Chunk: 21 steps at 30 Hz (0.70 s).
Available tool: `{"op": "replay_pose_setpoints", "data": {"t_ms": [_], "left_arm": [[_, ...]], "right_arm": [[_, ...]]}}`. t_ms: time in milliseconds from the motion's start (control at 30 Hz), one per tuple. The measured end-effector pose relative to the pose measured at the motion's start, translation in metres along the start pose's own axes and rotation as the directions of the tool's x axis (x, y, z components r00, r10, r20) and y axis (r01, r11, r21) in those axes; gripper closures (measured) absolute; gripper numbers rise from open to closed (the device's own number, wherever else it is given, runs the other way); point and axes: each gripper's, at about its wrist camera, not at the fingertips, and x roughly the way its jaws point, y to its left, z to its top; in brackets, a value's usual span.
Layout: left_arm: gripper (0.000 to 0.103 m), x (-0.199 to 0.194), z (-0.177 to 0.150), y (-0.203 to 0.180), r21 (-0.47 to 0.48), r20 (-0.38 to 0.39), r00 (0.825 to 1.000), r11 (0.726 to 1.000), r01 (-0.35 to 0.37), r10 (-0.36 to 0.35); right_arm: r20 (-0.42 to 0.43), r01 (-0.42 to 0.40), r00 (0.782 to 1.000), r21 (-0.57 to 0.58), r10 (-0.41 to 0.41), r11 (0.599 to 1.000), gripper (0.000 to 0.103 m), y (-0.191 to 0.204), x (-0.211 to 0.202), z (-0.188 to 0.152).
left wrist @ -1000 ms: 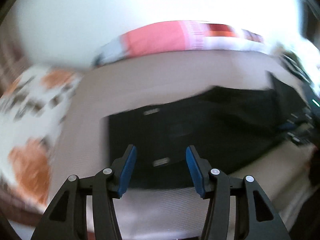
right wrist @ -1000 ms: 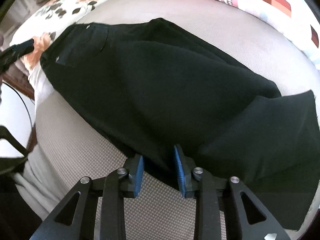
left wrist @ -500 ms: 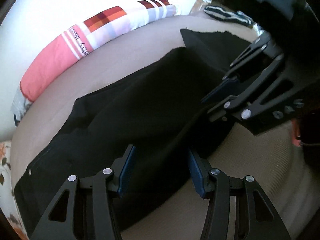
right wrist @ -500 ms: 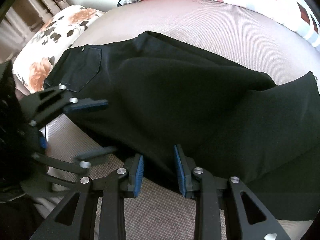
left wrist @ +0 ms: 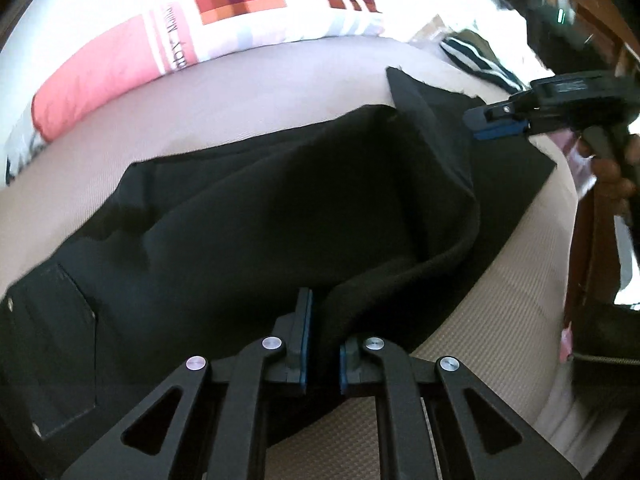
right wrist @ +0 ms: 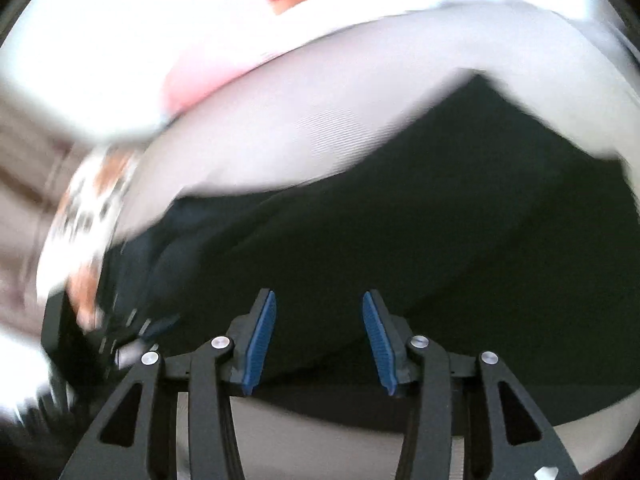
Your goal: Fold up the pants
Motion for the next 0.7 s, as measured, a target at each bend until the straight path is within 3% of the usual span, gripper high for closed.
{"op": "replay_pose_setpoints", "data": {"t_ms": [100, 267, 433, 633, 700], "left_arm": [[0.092, -0.001, -0.001, 0.003, -0.055, 0.004, 1.0, 0.998, 0.014, -0.013], [0.092, -0.003, -0.003, 0.006, -0.091, -0.001, 1.0, 0.996, 0.021, -0.022], [0.092, -0.002, -0.005, 0.006, -0.115, -0.014, 1.0, 0.993, 0.02, -0.021], [0.092, 0.0, -0.006, 0.006, -0.123, -0.024, 0.999, 0.992, 0.019, -0.022], [0.092, 0.0, -0.007, 0.005, -0.121, -0.026, 0.999, 0.992, 0.017, -0.02]], "right_arm": [[0.072, 0.017, 0.997, 0.169, -0.03, 0.985, 0.059, -0.063, -0.01, 0.019], [0.147, 0.02, 0.987, 0.323, -0.071, 0.946, 0.062, -0.124, -0.018, 0.047], [0.179, -0.017, 0.982, 0.402, -0.06, 0.916, 0.071, -0.15, -0.017, 0.062], [0.157, -0.013, 0.986, 0.392, -0.053, 0.92, 0.082, -0.151, 0.002, 0.07], [0.15, 0.0, 0.987, 0.395, -0.064, 0.919, 0.097, -0.154, 0.002, 0.074]]}}
